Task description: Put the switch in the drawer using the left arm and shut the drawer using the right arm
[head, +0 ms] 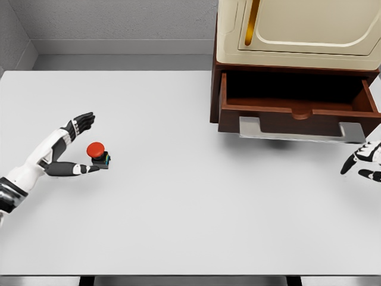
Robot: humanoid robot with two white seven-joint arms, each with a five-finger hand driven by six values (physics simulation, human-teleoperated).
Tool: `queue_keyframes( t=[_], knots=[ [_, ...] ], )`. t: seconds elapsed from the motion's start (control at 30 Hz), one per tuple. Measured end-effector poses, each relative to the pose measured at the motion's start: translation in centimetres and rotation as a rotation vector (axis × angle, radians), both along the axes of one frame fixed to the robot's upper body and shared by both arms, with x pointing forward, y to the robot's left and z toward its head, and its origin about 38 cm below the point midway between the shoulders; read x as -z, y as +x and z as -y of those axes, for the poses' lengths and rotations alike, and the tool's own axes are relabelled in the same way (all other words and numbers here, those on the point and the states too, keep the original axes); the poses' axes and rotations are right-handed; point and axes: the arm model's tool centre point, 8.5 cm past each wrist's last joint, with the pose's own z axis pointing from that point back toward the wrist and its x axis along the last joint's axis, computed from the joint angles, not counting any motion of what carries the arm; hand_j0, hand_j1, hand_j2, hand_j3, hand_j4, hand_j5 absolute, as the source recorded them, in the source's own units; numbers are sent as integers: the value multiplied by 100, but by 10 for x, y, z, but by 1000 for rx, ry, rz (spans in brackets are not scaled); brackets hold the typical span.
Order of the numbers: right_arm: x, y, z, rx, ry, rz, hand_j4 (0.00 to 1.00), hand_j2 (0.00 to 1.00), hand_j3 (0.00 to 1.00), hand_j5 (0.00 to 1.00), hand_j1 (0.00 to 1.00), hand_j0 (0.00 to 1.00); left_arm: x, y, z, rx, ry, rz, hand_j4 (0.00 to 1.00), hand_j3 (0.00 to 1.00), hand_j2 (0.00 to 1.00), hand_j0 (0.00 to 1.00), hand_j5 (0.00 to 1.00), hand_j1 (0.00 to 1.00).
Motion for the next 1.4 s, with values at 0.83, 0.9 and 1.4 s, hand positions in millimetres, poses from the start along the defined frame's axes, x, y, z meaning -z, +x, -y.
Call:
queue_keyframes(
  t=[0.83,0.9,1.4],
  knots=[
    [-6,4,-4,-48,-43,-19,53,53,53,53,53,53,40,-2,5,-20,6,-92,69,69,69,69,69,69],
    [-6,4,-4,-48,-45,-19,53,53,53,53,53,53,41,-2,6,-19,6,-95,66,66,66,66,66,66],
    [-3,0,-2,-46,-27,-53,53,53,53,53,53,53,35,0,12,4,-1,-70,46,46,46,46,46,46]
  ],
)
